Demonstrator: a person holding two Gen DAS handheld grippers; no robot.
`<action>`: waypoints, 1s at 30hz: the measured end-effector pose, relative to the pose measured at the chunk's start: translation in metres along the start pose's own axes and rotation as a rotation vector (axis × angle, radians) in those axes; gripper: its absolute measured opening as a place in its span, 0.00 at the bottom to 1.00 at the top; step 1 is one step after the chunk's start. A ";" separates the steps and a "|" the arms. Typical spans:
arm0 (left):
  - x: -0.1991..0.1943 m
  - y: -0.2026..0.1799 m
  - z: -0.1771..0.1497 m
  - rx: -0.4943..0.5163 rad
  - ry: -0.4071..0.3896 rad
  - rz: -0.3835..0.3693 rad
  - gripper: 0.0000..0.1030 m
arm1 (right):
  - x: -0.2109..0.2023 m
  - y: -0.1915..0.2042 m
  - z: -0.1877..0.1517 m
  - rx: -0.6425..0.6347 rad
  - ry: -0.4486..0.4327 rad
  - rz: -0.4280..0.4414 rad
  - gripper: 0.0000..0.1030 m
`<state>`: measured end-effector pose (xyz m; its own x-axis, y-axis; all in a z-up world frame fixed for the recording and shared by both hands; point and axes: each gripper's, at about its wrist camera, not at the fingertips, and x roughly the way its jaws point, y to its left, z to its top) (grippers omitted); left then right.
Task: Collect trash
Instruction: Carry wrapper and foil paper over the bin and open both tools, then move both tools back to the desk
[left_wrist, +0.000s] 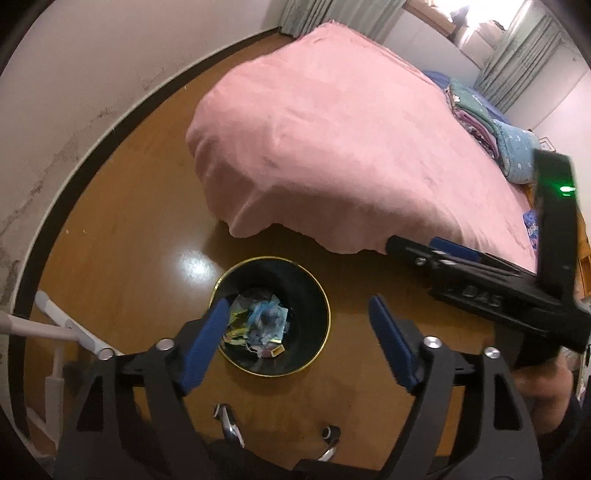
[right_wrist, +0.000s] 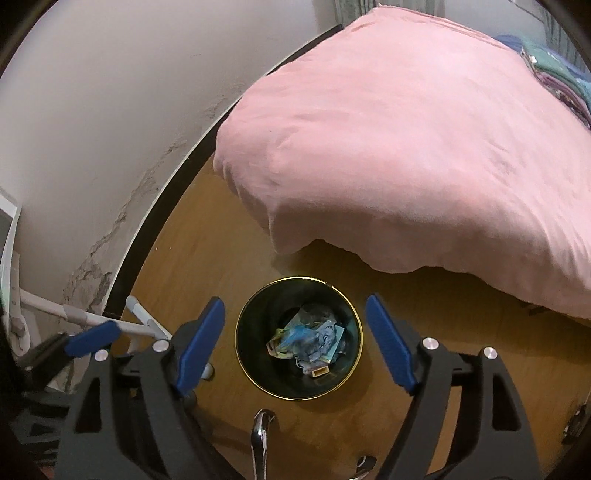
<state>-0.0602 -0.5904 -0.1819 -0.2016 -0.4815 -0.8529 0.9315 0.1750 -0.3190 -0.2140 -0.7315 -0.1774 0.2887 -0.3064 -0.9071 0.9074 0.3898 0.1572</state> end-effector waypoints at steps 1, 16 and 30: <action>-0.009 0.000 -0.002 0.009 -0.013 0.007 0.83 | -0.003 0.004 0.000 -0.011 -0.004 -0.003 0.77; -0.270 0.093 -0.106 -0.043 -0.231 0.358 0.92 | -0.108 0.236 -0.018 -0.473 -0.075 0.253 0.89; -0.463 0.271 -0.346 -0.732 -0.340 0.764 0.92 | -0.146 0.561 -0.184 -1.149 0.286 0.571 0.91</action>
<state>0.1813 -0.0232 -0.0164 0.5469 -0.2217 -0.8073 0.3492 0.9368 -0.0208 0.1969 -0.3083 -0.0281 0.3394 0.2849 -0.8965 -0.1365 0.9579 0.2528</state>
